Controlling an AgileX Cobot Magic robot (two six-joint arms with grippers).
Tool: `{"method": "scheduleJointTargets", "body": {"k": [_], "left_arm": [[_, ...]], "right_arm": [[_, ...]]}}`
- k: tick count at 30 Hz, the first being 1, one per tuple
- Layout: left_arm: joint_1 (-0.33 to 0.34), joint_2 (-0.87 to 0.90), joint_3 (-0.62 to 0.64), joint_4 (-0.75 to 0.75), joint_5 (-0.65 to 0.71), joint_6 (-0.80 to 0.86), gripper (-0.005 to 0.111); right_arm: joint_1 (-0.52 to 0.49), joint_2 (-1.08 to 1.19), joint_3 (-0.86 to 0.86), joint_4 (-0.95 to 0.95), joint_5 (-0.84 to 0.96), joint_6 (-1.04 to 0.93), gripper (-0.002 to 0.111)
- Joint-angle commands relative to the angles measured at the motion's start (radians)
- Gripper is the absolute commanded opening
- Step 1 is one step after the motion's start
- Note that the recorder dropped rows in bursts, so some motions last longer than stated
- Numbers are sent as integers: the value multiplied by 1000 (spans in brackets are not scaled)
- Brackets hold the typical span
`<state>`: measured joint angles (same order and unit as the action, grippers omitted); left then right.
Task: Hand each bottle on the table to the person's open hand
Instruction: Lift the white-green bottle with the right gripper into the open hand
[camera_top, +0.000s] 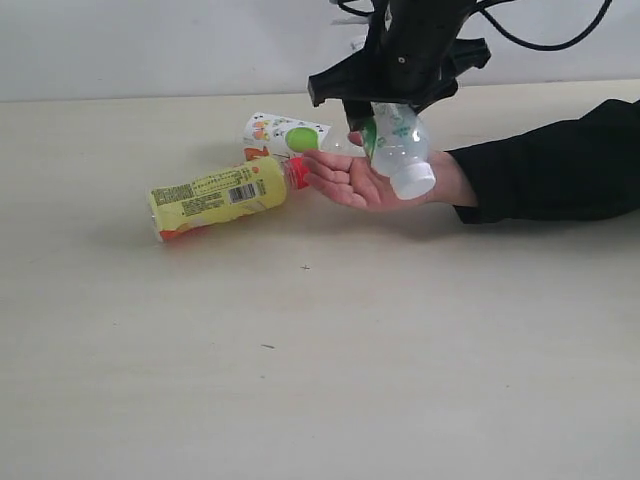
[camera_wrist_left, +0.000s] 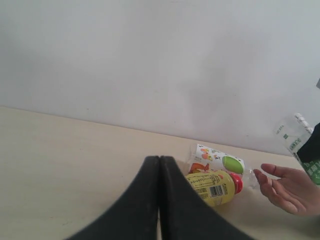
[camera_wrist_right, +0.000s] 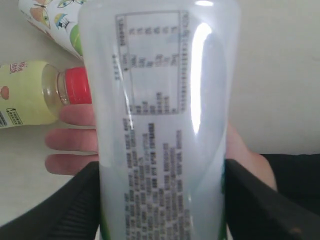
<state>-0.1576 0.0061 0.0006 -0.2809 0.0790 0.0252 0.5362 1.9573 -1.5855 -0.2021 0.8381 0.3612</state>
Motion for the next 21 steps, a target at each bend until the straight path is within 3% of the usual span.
{"method": "scheduleJointTargets", "body": {"k": [1, 17, 21], "left_arm": [[-7, -6, -1, 6, 2, 0, 0], [-7, -6, -1, 6, 2, 0, 0], [-7, -6, -1, 6, 2, 0, 0]], "right_arm": [[-5, 35, -6, 8, -35, 5, 0], [-5, 105, -6, -14, -111, 6, 0], [-5, 105, -6, -24, -113, 9, 12]]}}
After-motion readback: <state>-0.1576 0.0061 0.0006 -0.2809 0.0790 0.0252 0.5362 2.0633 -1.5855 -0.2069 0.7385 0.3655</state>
